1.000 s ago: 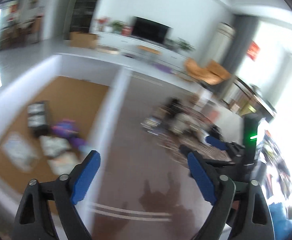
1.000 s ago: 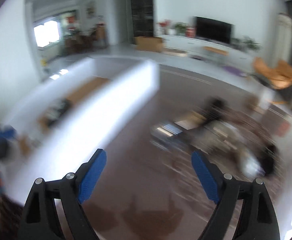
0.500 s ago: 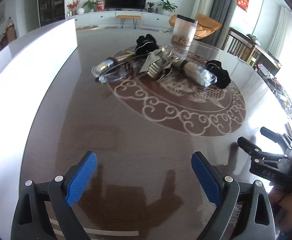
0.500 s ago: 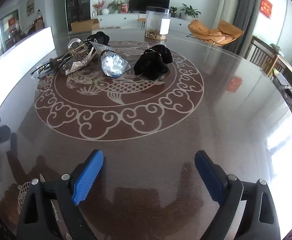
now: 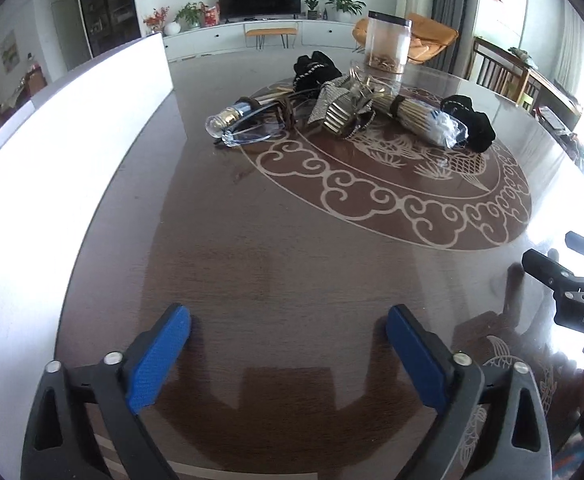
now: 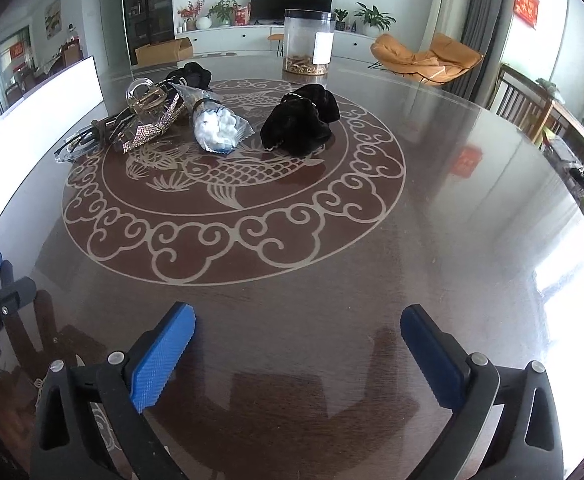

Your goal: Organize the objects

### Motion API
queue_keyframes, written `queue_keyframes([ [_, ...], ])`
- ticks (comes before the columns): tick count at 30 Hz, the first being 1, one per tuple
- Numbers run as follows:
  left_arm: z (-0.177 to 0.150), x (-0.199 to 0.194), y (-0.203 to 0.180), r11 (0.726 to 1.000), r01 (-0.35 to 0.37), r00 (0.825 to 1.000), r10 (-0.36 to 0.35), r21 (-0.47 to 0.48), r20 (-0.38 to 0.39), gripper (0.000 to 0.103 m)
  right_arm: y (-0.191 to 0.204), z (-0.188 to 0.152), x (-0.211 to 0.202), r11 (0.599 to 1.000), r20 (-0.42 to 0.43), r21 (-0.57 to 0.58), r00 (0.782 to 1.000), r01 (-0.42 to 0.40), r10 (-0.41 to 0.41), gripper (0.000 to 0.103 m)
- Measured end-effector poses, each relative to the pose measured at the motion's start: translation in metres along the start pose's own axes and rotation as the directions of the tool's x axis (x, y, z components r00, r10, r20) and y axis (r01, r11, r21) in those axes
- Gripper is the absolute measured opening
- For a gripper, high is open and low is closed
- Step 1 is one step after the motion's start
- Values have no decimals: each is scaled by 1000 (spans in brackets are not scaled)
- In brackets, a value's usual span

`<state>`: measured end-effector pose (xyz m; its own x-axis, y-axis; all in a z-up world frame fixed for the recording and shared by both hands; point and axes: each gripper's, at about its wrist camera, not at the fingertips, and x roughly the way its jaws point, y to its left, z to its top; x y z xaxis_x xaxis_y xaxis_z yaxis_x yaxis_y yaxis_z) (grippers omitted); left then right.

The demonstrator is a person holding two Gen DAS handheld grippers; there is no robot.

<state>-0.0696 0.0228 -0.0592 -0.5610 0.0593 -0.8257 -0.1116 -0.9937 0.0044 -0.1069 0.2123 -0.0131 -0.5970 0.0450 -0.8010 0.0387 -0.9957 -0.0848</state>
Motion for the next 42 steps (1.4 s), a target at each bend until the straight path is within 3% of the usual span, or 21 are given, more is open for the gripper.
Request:
queue_keyframes([
  [9,0,-1,1,1000,0,1000,0,-3,1,103,-6,-1,4,998,-23,43,998,-52,53,103],
  [42,-2,-2,0,1000,-7,1000,7,-13,14,103,-5,-1,4,998,-23,42,998,-49,50,103],
])
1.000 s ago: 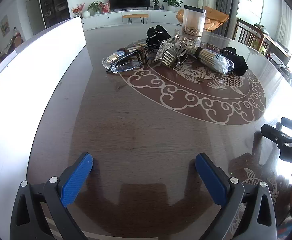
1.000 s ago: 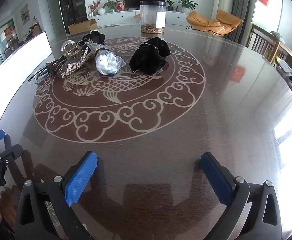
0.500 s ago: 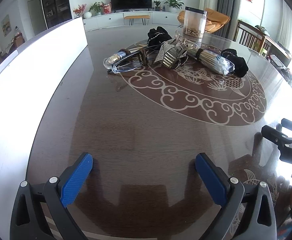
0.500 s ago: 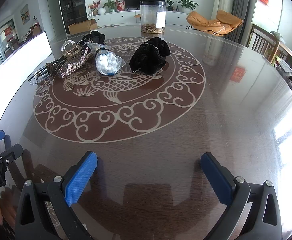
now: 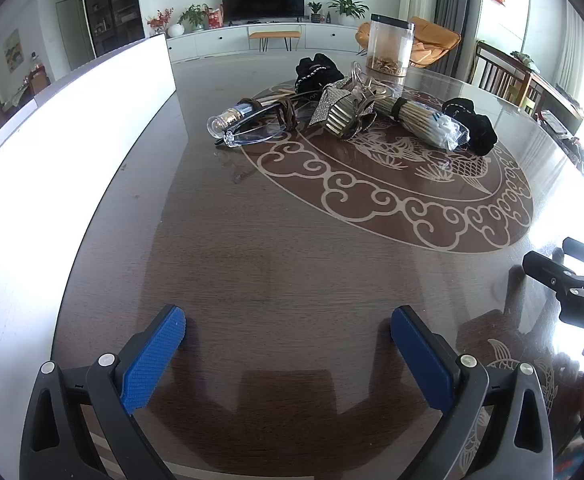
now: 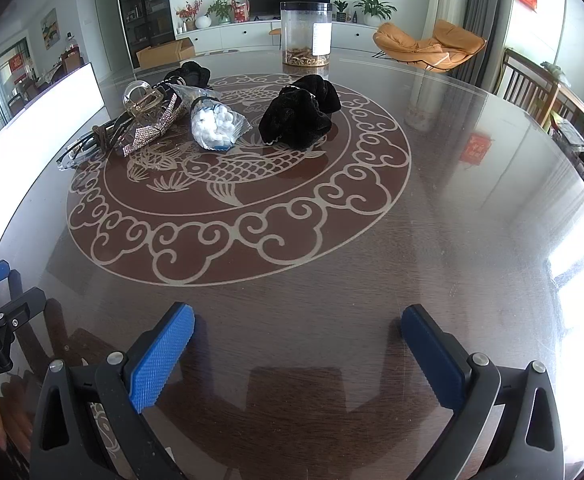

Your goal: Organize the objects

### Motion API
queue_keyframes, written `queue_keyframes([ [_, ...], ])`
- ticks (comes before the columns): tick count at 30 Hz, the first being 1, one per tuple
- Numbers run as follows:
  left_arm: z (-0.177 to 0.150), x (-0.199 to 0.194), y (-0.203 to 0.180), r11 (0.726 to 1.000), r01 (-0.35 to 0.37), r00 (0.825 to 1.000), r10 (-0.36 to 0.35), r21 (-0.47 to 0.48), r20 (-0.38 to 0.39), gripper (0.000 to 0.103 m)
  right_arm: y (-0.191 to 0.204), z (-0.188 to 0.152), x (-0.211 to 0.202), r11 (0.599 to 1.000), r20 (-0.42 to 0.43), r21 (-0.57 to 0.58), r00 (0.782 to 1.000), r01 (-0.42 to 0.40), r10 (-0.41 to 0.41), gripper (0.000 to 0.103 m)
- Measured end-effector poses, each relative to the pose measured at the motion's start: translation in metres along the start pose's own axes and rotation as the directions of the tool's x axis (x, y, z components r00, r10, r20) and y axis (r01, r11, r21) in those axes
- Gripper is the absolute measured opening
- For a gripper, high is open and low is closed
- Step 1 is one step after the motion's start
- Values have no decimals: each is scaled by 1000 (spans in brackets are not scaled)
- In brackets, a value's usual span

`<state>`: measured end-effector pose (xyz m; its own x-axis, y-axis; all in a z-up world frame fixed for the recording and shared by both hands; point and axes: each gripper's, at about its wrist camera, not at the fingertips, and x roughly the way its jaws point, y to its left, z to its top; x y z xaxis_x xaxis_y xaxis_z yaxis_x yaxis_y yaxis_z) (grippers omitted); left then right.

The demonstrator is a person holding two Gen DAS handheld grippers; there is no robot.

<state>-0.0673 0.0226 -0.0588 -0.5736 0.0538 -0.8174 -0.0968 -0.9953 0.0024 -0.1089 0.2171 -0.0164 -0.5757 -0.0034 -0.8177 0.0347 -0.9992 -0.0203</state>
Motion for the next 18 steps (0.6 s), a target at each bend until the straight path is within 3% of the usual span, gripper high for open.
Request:
queue_keyframes([
  [18,-1,-1,0,1000,-1,1000,1,-3,4,103,-1,0,0,1000,0,0,1000,-1,1,103],
])
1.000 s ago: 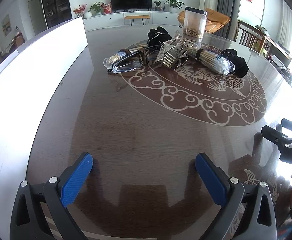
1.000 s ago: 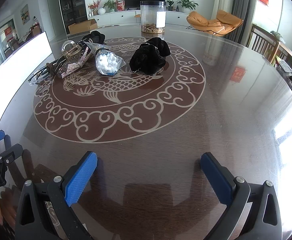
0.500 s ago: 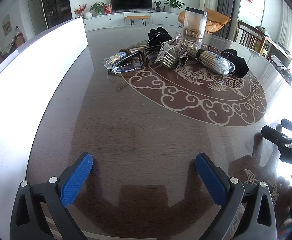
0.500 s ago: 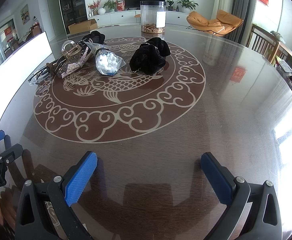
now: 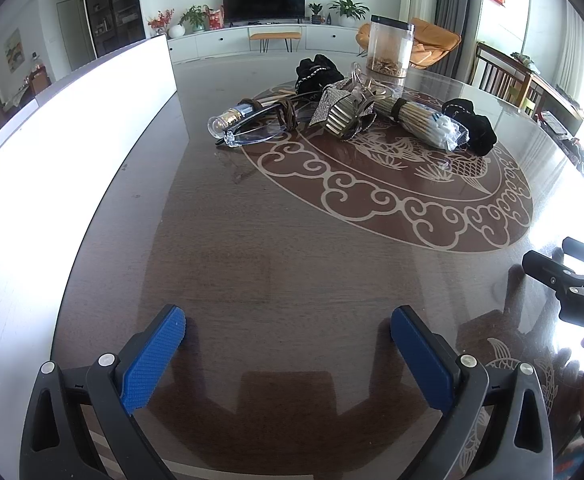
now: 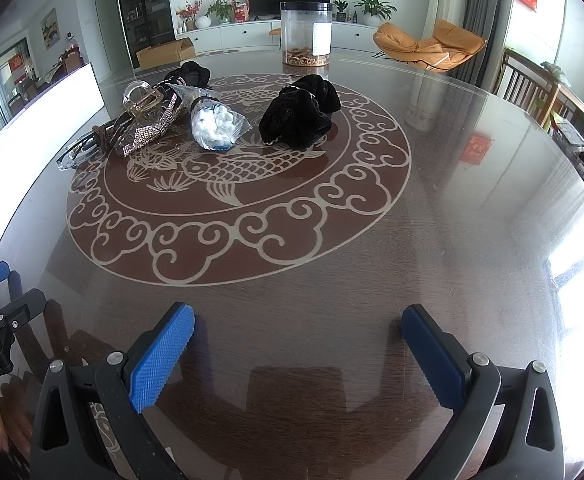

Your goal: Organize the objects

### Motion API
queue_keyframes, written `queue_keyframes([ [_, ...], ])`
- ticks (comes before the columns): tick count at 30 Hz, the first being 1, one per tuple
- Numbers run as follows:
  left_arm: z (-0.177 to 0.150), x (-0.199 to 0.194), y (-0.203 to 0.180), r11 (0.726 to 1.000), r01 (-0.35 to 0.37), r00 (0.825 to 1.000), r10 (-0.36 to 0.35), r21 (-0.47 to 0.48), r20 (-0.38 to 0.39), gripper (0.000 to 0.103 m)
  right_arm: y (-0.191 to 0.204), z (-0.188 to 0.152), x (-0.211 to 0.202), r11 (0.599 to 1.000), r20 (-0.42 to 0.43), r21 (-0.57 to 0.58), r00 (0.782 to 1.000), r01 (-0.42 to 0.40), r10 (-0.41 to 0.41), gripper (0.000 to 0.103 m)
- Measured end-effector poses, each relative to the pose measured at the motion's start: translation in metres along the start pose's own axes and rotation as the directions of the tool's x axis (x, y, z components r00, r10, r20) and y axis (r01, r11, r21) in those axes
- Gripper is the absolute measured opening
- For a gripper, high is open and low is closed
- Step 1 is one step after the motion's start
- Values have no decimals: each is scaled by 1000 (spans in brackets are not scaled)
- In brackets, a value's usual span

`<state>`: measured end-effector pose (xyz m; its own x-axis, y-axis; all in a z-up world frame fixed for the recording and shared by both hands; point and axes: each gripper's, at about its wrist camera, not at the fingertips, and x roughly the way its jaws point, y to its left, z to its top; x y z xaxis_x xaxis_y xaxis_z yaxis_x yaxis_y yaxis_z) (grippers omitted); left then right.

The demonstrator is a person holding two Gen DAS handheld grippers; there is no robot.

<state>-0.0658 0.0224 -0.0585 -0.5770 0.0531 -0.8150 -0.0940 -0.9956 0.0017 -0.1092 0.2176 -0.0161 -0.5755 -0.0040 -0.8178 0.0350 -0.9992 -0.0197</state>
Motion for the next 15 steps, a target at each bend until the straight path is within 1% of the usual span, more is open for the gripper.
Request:
queue_keyframes([
  [15,0,-1,0,1000,-2,1000,2,-3,3,103,2,0,0,1000,0,-1,1000,-2,2,103],
])
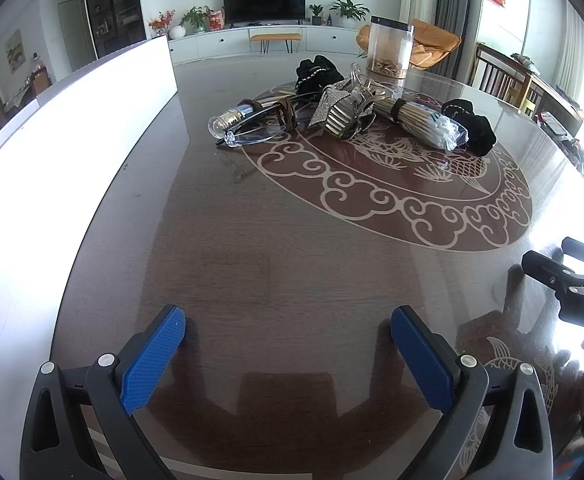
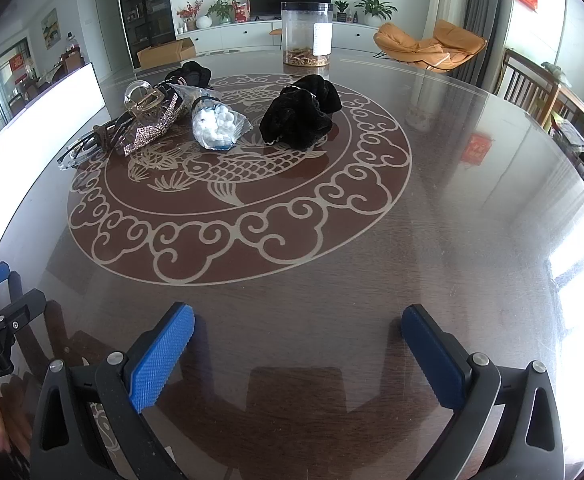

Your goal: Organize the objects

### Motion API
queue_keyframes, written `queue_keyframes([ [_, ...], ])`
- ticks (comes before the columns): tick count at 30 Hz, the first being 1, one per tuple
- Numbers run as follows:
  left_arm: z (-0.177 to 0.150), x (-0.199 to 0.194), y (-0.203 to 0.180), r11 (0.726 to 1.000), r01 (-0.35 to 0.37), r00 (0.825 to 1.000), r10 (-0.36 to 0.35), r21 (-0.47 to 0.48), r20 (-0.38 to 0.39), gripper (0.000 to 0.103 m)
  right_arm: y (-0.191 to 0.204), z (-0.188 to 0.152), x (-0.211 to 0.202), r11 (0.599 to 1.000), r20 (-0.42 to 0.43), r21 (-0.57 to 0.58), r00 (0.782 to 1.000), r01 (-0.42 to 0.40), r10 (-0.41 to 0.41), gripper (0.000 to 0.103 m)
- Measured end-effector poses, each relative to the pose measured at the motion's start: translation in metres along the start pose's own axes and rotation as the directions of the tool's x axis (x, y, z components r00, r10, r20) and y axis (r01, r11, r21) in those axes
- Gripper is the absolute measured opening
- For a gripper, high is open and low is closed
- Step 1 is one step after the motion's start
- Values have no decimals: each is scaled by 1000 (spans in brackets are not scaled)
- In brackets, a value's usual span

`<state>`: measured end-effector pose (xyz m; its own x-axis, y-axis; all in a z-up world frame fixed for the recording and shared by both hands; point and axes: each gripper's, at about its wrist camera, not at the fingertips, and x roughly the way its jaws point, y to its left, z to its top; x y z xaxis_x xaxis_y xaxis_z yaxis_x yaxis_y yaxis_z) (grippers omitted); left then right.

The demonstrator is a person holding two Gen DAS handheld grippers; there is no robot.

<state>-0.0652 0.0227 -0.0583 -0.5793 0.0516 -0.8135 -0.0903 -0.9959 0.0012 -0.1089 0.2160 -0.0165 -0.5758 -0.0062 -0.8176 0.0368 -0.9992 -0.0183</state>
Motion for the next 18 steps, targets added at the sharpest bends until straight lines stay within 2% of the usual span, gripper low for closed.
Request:
queue_keyframes([
  [12,-1,-1,5,1000,11,1000,-11,17,-17,103,1,0,0,1000,-1,-1,1000,2,-2,103],
  [18,-3,-1,37,988,-86,996,83,-128,-27,103,0,0,0,1000,-1,-1,1000,2,-2,103],
])
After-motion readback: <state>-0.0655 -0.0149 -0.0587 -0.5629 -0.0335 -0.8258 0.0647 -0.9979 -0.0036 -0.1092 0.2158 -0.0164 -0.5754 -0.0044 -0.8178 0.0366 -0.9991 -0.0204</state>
